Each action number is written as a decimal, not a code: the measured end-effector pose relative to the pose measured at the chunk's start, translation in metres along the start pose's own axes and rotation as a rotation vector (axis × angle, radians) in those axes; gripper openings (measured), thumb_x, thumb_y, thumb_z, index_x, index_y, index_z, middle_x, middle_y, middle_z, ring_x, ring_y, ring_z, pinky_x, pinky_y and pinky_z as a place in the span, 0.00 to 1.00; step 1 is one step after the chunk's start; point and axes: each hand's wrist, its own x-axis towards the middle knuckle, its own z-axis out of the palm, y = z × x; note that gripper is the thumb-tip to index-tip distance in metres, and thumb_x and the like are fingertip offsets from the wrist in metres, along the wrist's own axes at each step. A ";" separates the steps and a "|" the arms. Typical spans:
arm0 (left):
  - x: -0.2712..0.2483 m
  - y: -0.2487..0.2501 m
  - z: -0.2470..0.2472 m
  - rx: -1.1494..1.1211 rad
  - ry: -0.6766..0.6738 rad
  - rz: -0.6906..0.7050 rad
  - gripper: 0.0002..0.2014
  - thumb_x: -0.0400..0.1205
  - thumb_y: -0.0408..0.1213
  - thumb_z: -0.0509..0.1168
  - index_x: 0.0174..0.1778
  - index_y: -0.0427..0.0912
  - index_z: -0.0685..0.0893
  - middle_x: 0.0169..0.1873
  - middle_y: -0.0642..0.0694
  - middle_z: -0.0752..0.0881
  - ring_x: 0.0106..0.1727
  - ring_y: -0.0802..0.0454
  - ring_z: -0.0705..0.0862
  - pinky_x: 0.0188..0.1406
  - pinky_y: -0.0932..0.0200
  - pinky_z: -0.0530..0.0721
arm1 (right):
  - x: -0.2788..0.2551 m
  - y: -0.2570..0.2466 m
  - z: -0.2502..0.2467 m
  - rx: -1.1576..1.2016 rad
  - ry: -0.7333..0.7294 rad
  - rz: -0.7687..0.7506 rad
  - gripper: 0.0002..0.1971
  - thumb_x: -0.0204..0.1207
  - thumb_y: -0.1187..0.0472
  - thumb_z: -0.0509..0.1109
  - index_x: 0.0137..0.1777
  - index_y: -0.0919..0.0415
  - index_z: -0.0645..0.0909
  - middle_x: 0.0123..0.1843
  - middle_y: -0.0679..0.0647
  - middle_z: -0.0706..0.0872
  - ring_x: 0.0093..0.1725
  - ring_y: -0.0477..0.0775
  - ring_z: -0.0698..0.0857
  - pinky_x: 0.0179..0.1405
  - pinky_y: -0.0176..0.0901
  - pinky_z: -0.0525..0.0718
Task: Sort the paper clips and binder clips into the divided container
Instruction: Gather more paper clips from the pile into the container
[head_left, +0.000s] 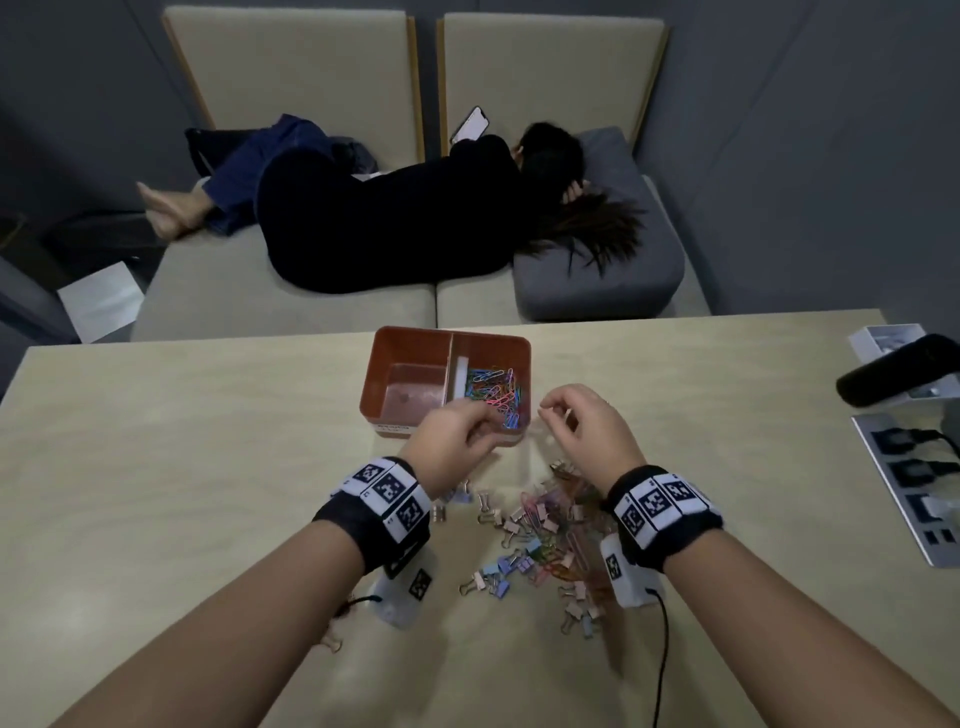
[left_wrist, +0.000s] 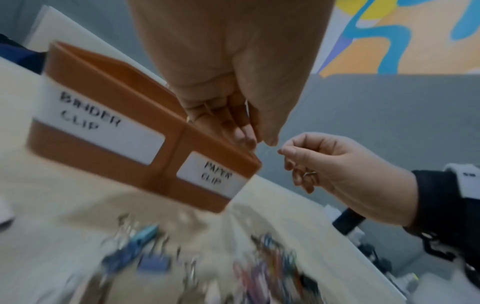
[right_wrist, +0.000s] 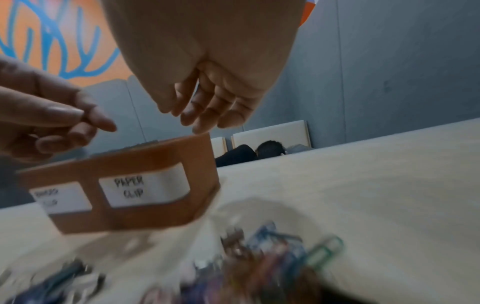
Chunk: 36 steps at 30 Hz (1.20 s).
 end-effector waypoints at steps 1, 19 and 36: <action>-0.008 -0.002 0.007 0.000 -0.040 -0.011 0.10 0.79 0.41 0.69 0.54 0.42 0.85 0.43 0.50 0.83 0.41 0.57 0.79 0.39 0.76 0.72 | -0.011 0.006 0.001 -0.005 -0.029 0.030 0.05 0.80 0.56 0.66 0.51 0.54 0.81 0.45 0.44 0.82 0.41 0.46 0.81 0.43 0.42 0.82; -0.038 -0.033 0.091 0.377 -0.336 -0.091 0.14 0.80 0.50 0.61 0.61 0.58 0.81 0.56 0.53 0.80 0.59 0.50 0.78 0.60 0.50 0.77 | -0.089 0.036 0.054 -0.140 -0.284 0.226 0.14 0.80 0.52 0.64 0.64 0.48 0.79 0.55 0.46 0.87 0.52 0.49 0.85 0.53 0.43 0.84; -0.041 -0.045 0.072 0.400 -0.257 -0.104 0.08 0.80 0.50 0.64 0.53 0.57 0.84 0.55 0.52 0.78 0.60 0.48 0.75 0.58 0.52 0.72 | -0.066 0.026 0.066 -0.298 -0.274 0.193 0.12 0.75 0.45 0.70 0.53 0.50 0.81 0.51 0.45 0.84 0.50 0.50 0.83 0.59 0.48 0.80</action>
